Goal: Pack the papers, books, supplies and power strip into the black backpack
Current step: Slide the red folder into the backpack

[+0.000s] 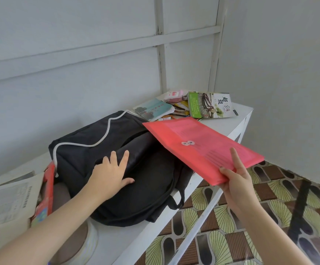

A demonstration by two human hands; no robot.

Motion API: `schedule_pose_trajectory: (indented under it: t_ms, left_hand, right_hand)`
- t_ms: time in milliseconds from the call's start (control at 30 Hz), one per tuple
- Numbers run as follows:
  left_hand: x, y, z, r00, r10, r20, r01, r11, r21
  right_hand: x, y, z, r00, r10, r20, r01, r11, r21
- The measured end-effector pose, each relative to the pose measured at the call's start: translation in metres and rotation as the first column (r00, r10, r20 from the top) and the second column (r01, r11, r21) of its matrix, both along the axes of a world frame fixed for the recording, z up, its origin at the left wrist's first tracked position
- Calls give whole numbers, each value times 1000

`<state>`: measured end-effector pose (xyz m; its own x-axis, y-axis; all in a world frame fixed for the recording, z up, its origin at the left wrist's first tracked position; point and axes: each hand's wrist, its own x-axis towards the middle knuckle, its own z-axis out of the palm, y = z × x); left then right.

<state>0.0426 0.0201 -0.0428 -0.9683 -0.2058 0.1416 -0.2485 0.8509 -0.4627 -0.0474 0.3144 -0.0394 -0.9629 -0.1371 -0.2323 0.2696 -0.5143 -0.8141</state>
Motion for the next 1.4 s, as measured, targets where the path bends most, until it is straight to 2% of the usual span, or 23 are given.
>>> schedule_pose_trajectory:
  t_ms: [233,333,433,500,667,833,1033,1100,1400]
  left_hand:
    - [-13,-23,30,966,33,257,-87,975,204]
    - [-16,-29,39,952,10,304,-89,965,246]
    - [-19,-23,45,964,-31,266,-44,961,273]
    - [-20,-20,51,973,-57,225,-25,938,345]
    - [-22,-26,58,997,2,75,-46,807,588]
    - [-30,-13,57,997,64,-32,-29,772,635]
    - [-44,-5,53,981,133,-141,-9,758,652]
    - [-49,-5,52,977,145,-159,-5,756,654]
    - [-44,-7,60,966,145,-213,46,717,695]
  right_hand:
    - [11,3,16,994,-11,-108,17,998,57]
    - [17,5,21,986,-20,-168,36,995,92]
    - [22,9,26,976,-24,-214,57,988,145]
    - [24,12,27,968,-21,-250,72,978,196]
    - [36,17,34,948,-7,-318,121,933,338]
    - [50,12,42,903,-11,-430,230,856,462]
    - [59,24,60,875,3,-485,303,777,552]
    - [60,30,63,879,34,-476,285,762,582]
    - [59,28,63,956,148,-253,14,840,543]
